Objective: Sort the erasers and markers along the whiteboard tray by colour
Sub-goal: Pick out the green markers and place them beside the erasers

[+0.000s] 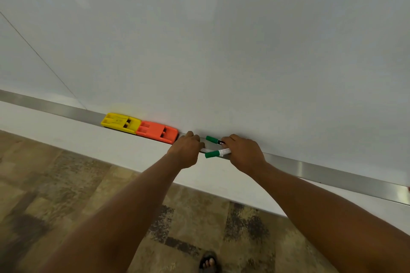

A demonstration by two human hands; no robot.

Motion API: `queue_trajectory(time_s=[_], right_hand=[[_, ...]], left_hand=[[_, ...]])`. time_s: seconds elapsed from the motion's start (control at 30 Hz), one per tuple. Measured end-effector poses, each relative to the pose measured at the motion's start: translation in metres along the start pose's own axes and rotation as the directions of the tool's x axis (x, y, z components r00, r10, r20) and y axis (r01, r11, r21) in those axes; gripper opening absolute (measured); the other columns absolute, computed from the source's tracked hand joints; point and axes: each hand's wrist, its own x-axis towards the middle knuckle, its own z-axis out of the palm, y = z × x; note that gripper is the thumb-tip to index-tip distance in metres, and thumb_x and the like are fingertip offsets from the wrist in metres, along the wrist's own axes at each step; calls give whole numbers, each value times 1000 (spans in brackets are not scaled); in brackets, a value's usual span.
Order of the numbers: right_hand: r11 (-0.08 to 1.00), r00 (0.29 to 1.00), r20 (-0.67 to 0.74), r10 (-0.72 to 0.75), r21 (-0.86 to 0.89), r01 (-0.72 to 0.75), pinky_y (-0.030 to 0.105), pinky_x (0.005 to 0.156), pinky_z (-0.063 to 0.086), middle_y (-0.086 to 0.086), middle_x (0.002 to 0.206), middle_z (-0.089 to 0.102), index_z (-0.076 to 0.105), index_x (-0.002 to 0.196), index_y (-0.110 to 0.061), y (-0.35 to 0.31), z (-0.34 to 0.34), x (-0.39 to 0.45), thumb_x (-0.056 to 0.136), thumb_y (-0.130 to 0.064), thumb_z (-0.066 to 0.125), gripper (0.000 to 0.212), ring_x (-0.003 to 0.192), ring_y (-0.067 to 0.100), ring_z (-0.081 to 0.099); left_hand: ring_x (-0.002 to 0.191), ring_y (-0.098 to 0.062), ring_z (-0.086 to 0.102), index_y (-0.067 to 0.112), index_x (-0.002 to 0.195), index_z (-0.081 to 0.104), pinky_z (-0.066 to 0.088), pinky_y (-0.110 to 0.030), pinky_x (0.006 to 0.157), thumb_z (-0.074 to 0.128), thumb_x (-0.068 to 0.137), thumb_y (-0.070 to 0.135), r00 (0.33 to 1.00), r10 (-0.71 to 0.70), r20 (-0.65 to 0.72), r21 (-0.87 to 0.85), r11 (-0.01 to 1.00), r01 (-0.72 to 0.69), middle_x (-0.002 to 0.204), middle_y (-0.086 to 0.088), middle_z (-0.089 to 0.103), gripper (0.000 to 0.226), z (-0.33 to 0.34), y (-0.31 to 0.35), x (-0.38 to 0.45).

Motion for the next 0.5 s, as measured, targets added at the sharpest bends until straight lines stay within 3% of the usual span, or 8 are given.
queue_trajectory(time_s=[0.17, 0.33, 0.5], right_hand=[[999, 1000, -18, -8, 49, 8, 34, 55, 46, -2, 96, 63, 61, 110, -24, -14, 7, 11, 84, -19, 57, 26, 72, 27, 61], [998, 1000, 25, -15, 61, 13, 36, 60, 51, -2, 93, 62, 61, 106, -24, -29, 16, 23, 87, -22, 54, 20, 76, 27, 62], [999, 998, 64, -24, 50, 21, 35, 59, 49, -2, 91, 62, 62, 101, -25, -40, 21, 36, 85, -18, 52, 20, 78, 26, 62]], left_hand=[[111, -27, 48, 14, 133, 54, 49, -38, 91, 46, 82, -2, 987, -126, -96, -177, 978, 107, 119, -8, 61, 53, 4, -18, -12], [117, -30, 52, 11, 130, 58, 46, -39, 101, 48, 82, -6, 950, -290, -114, -281, 927, 249, 127, -12, 59, 52, 6, -39, -23], [105, -29, 61, 17, 129, 59, 50, -35, 90, 49, 81, -7, 918, -388, -83, -383, 863, 330, 121, -10, 64, 55, 10, -44, -29]])
